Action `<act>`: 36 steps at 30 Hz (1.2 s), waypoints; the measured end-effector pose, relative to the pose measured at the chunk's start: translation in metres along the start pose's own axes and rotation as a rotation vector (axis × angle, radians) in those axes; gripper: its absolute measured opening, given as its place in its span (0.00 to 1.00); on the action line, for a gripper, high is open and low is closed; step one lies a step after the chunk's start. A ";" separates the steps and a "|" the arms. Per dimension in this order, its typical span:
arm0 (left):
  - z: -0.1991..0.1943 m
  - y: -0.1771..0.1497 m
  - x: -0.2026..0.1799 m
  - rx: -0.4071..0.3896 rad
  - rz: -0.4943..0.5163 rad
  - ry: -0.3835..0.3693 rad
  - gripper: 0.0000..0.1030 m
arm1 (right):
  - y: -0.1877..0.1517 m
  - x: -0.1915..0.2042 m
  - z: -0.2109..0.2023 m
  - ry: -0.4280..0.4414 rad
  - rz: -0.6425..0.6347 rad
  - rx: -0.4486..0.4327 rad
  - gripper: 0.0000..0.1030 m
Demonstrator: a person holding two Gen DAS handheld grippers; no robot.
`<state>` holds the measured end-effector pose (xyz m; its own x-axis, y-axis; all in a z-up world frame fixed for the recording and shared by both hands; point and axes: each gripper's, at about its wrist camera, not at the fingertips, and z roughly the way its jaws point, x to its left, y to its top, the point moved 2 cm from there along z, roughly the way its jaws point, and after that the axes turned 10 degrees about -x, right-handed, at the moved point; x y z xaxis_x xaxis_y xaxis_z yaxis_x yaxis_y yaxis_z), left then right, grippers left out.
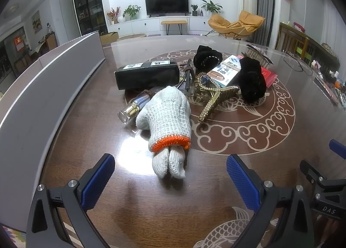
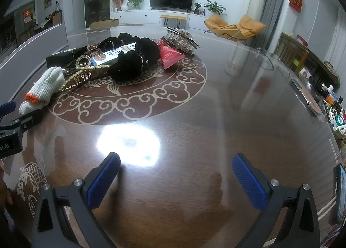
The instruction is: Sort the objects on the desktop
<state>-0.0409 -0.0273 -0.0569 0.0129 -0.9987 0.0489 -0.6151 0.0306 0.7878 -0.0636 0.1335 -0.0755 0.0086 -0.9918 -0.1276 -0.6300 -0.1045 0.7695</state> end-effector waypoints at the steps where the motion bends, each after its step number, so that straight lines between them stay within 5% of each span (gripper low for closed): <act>1: 0.000 0.000 0.000 0.000 0.001 0.000 1.00 | 0.000 0.000 0.000 0.000 0.000 0.000 1.00; 36: 0.001 0.000 -0.002 0.005 0.005 -0.038 1.00 | -0.001 -0.001 0.005 0.009 0.007 0.032 1.00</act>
<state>-0.0415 -0.0257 -0.0581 -0.0207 -0.9994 0.0295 -0.6192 0.0360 0.7844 -0.0666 0.1348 -0.0793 0.0107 -0.9932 -0.1162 -0.6549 -0.0948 0.7497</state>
